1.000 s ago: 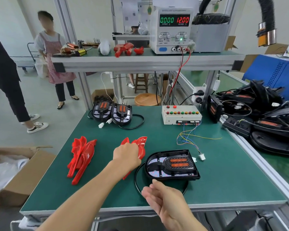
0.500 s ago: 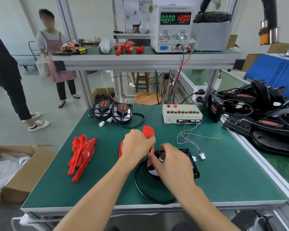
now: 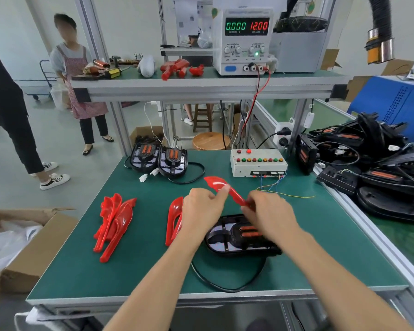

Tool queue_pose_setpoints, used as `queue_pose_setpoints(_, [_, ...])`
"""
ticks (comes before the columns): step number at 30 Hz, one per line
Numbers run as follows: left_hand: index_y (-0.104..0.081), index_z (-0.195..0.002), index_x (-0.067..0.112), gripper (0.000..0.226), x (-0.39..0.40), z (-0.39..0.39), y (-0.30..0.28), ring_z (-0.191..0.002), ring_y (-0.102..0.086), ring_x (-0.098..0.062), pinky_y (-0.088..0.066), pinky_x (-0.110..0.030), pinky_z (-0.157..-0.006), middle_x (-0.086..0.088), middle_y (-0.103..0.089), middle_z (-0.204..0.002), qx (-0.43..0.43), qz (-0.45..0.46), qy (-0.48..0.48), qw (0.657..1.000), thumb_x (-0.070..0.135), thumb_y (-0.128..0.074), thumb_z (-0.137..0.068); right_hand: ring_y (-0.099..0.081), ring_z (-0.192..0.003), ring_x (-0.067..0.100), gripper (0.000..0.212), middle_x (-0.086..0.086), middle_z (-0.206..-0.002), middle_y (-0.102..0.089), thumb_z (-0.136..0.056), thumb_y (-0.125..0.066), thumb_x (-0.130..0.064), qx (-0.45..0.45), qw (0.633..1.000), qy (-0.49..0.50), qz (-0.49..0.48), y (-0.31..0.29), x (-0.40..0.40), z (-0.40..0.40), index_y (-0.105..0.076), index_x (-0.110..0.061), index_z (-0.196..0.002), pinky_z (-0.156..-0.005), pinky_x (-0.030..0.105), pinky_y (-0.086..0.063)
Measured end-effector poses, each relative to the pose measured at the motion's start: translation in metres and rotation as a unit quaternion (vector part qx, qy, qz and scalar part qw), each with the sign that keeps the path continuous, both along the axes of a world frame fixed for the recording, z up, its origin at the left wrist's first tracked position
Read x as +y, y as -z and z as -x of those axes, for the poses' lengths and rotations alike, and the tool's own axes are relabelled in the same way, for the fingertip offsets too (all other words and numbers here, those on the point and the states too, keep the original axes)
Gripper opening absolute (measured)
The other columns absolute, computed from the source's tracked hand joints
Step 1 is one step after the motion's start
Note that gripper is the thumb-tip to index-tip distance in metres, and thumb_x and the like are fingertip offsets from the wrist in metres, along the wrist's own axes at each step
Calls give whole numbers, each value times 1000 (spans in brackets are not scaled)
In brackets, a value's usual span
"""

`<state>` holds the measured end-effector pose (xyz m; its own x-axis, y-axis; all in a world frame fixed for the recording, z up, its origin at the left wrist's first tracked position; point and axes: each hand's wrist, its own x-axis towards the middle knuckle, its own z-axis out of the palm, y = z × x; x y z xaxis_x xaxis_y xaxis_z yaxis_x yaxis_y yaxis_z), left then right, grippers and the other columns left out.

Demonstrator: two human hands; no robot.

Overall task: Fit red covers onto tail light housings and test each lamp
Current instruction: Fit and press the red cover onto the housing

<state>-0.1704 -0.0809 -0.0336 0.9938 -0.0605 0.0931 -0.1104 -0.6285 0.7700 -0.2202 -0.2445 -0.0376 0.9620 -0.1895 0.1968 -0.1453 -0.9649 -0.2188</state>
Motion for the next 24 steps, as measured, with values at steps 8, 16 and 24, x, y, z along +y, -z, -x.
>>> queue_pose_setpoints(8, [-72, -102, 4, 64, 42, 4, 35, -111, -67, -43, -53, -48, -99, -22, -74, -107, 110, 2, 3, 994, 56, -34, -104, -64, -91, 7, 9, -14, -92, -71, -88, -77, -34, 89, 975, -152, -135, 9, -58, -25, -74, -28, -94, -89, 35, -51])
queue_pose_setpoints(16, [-46, -79, 13, 48, 38, 7, 46, -63, -76, -29, -63, -44, -83, -12, -58, -69, 212, 45, 75, 973, 53, -40, -105, -62, -87, -7, 8, -25, -88, -71, -85, -79, -38, 89, 966, -135, -199, 33, -68, -19, -74, -44, -83, -81, 24, -47])
queue_pose_setpoints(24, [-50, -87, 13, 42, 32, 3, 54, -67, -57, -24, -55, -18, -53, -10, -49, -83, 254, 86, 79, 960, 52, -48, -104, -68, -89, -4, 17, -23, -91, -76, -83, -82, -26, 79, 951, -112, -277, 39, -74, -11, -78, -43, -84, -86, 22, -50])
